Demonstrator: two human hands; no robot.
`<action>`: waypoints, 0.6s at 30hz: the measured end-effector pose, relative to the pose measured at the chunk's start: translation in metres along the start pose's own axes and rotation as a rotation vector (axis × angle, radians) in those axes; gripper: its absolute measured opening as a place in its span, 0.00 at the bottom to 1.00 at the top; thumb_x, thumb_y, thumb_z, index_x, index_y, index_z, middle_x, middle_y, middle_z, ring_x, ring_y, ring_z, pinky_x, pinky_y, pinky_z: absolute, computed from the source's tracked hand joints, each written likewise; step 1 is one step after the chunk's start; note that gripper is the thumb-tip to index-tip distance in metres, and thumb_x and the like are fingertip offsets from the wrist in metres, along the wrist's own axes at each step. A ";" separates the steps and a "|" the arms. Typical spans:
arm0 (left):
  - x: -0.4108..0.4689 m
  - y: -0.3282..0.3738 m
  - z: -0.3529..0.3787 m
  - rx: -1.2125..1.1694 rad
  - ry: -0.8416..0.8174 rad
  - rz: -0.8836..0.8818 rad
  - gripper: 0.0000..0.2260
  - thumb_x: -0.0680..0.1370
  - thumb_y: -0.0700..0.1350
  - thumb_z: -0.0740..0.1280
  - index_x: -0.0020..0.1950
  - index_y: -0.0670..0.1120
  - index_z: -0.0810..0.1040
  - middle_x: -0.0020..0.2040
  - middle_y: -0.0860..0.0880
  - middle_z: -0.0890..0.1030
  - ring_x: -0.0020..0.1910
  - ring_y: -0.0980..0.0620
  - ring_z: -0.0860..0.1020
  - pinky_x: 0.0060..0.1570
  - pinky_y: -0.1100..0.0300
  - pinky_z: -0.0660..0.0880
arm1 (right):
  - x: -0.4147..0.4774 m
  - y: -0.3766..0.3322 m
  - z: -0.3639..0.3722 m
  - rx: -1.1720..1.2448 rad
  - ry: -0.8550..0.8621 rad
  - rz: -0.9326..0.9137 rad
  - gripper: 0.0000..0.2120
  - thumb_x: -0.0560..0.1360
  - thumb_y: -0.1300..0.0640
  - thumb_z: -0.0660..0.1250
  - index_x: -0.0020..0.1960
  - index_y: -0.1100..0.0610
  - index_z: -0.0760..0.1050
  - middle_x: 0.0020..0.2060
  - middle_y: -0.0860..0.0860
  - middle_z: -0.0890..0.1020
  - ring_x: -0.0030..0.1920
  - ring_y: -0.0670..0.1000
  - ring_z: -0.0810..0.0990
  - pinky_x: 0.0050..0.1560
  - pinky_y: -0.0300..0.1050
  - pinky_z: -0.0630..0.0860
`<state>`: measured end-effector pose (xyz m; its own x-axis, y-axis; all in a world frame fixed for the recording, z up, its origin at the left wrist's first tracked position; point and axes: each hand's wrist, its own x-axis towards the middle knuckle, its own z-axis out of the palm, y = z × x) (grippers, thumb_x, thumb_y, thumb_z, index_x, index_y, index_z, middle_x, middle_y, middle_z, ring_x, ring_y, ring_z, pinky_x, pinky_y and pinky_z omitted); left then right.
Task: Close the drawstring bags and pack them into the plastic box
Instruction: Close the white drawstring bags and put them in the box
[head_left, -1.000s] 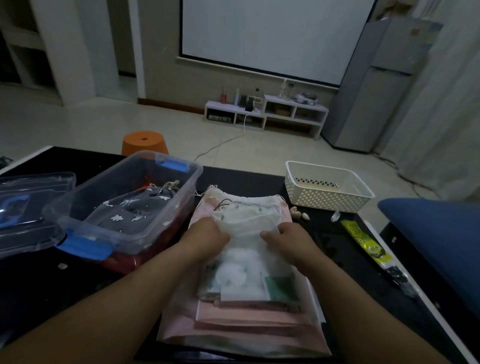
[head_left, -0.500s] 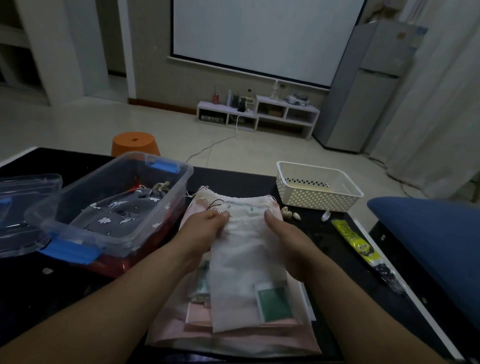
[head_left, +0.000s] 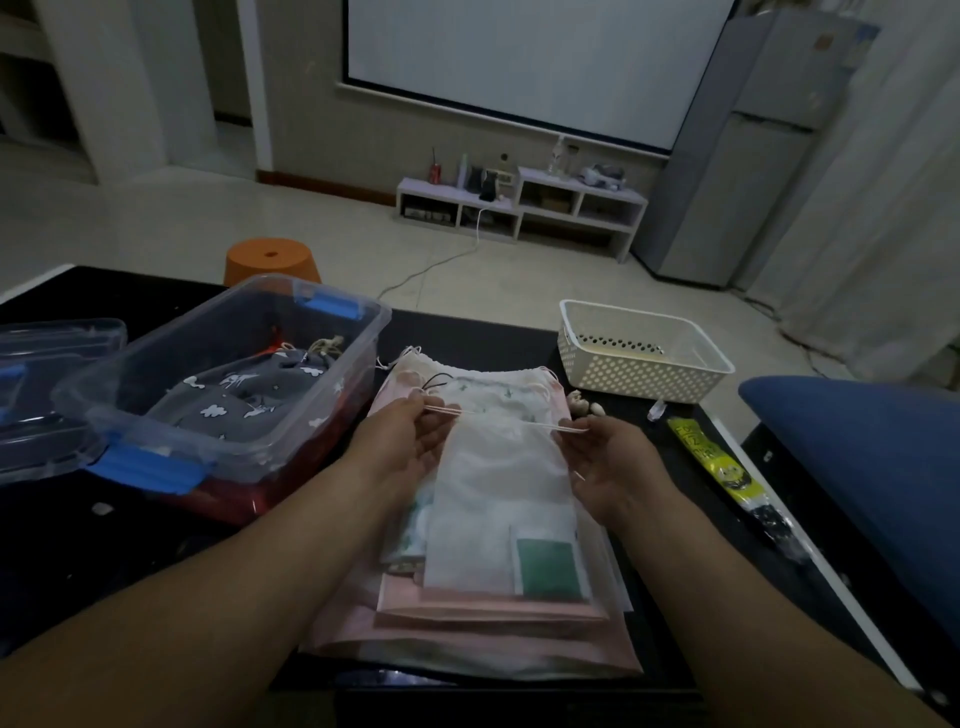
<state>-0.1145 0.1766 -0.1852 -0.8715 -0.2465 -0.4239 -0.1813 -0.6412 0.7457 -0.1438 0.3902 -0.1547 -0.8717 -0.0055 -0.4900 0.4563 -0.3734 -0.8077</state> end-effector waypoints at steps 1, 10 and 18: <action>-0.002 0.000 0.000 -0.047 0.006 -0.001 0.15 0.88 0.48 0.58 0.46 0.43 0.77 0.43 0.45 0.86 0.41 0.49 0.83 0.50 0.53 0.81 | -0.003 0.000 -0.001 0.021 0.028 0.008 0.11 0.81 0.63 0.60 0.43 0.61 0.77 0.44 0.55 0.83 0.45 0.53 0.81 0.48 0.44 0.75; -0.017 0.013 0.008 0.248 -0.056 0.249 0.09 0.84 0.41 0.58 0.47 0.42 0.75 0.39 0.43 0.79 0.38 0.46 0.83 0.45 0.54 0.78 | -0.015 -0.002 0.015 -0.289 0.059 -0.274 0.07 0.78 0.60 0.65 0.43 0.59 0.79 0.37 0.54 0.81 0.42 0.53 0.80 0.45 0.46 0.75; -0.040 0.033 0.023 1.181 -0.284 0.784 0.15 0.85 0.52 0.65 0.48 0.46 0.86 0.36 0.54 0.83 0.32 0.63 0.77 0.34 0.67 0.70 | -0.045 -0.010 0.052 -0.731 -0.219 -0.786 0.10 0.83 0.54 0.67 0.54 0.54 0.87 0.45 0.47 0.88 0.50 0.42 0.84 0.53 0.43 0.78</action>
<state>-0.0963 0.1822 -0.1316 -0.9555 -0.0060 0.2951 0.2355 0.5871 0.7745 -0.1187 0.3456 -0.1075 -0.9458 -0.1980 0.2574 -0.3080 0.2952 -0.9044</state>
